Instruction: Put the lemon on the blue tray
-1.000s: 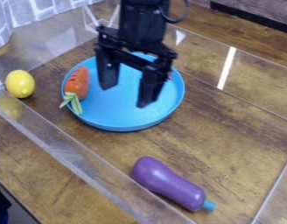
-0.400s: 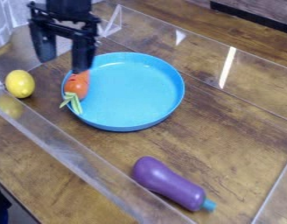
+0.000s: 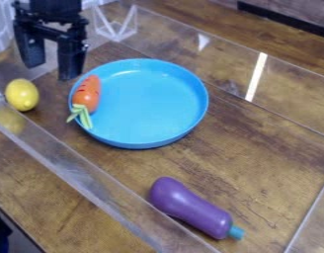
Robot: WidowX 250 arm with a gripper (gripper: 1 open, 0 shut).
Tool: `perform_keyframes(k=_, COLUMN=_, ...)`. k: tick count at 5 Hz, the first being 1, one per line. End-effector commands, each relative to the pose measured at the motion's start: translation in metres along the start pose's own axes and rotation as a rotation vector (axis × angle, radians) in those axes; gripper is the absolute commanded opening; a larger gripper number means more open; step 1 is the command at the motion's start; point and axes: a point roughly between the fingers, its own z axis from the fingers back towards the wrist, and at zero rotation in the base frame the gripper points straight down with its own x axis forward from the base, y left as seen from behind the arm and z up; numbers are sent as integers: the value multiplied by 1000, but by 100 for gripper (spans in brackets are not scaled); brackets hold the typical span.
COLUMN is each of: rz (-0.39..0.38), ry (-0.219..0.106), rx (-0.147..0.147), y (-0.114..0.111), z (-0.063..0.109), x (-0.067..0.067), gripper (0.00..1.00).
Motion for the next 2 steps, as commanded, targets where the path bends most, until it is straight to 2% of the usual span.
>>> perform_keyframes(k=1, rz=-28, ry=-67, rx=27, y=24, z=10, x=9, gripper=100)
perform_keyframes(k=2, rz=-79, ry=-67, rx=33, y=36, z=0, x=13, gripper=100)
